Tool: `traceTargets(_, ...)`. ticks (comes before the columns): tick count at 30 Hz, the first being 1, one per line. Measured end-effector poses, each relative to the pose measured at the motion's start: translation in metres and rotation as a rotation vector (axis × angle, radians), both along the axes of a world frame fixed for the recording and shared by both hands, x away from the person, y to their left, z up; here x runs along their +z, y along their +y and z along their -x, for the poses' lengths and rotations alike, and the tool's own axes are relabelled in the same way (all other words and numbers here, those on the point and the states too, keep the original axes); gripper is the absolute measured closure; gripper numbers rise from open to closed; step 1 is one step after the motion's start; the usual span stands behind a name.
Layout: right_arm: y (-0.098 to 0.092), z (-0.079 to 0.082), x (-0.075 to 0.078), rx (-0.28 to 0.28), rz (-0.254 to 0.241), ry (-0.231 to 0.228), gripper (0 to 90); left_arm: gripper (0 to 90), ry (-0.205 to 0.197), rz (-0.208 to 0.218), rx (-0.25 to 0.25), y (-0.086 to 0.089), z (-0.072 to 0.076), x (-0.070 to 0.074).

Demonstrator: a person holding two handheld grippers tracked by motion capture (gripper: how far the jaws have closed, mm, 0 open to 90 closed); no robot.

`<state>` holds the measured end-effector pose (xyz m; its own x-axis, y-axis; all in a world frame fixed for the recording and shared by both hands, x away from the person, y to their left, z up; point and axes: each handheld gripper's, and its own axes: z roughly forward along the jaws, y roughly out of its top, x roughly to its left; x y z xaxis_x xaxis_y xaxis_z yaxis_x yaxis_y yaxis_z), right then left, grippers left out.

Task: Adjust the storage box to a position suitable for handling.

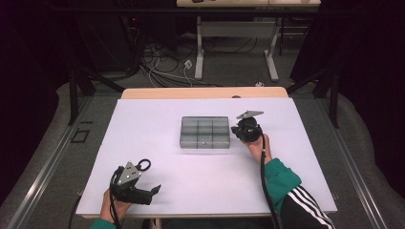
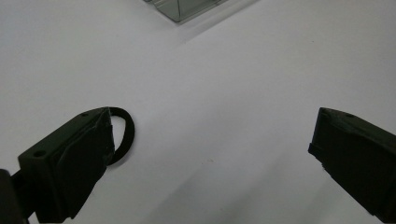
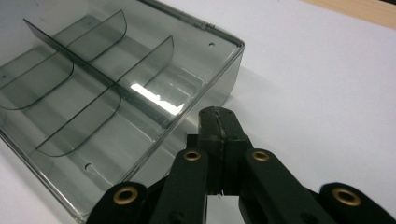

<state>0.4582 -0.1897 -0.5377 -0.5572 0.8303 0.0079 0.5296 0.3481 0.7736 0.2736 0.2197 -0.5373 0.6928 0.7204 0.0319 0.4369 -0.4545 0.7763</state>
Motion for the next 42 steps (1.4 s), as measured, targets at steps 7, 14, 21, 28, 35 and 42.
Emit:
traceTargets(7, -0.002, -0.004, 0.016, -0.007, -0.008, -0.016, 90.0, 0.0, 0.002, -0.008, -0.006, 0.0, -0.001, 0.0)
traceTargets(14, 0.008, -0.014, 0.03, 0.005, -0.017, -0.021, 90.0, 0.0, 0.009, -0.015, -0.011, 0.0, -0.001, 0.0)
traceTargets(21, 0.028, -0.026, 0.036, 0.032, -0.013, -0.021, 90.0, 0.0, 0.005, -0.001, -0.003, 0.0, 0.0, -0.001)
traceTargets(28, 0.045, -0.038, 0.038, 0.054, 0.002, -0.014, 90.0, 0.0, 0.007, -0.008, -0.009, 0.0, 0.0, -0.001)
traceTargets(35, 0.054, -0.053, 0.033, 0.055, 0.015, 0.007, 90.0, 0.0, 0.009, -0.006, -0.011, 0.0, 0.0, -0.001)
traceTargets(42, 0.063, -0.062, 0.03, 0.057, 0.021, 0.016, 90.0, 0.0, 0.01, -0.006, -0.013, 0.0, 0.0, -0.001)
